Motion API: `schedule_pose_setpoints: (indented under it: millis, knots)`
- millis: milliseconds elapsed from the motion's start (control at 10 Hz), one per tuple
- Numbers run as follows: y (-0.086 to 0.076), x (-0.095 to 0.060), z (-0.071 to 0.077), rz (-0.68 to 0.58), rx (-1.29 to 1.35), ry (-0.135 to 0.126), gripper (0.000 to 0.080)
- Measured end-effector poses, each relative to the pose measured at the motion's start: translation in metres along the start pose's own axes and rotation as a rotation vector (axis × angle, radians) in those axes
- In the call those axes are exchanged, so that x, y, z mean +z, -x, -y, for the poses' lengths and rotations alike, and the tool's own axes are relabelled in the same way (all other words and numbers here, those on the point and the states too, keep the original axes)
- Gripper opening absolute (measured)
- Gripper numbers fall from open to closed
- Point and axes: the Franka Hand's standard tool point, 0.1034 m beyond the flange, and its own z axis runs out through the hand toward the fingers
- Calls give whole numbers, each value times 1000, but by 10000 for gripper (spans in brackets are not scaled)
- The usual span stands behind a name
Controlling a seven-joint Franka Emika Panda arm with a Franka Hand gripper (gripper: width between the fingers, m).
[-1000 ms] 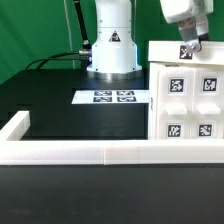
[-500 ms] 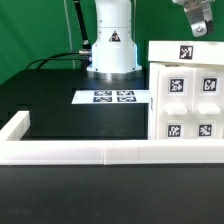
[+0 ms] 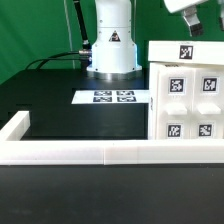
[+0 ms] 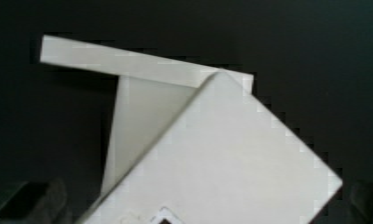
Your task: Assemble cabinet
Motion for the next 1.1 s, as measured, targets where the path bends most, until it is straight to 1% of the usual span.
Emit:
schedule_pose_setpoints:
  millis: [300,700,900,1000,1100]
  knots:
    - [5,-1,0,8,-328,39,797]
    - [3,0,-1,12,-563,40,797]
    - [2,0,-2,16,-753,45,797]
    - [2,1,-5,23,-869,58,797]
    - [1,1,-6,16,-1032,78,797]
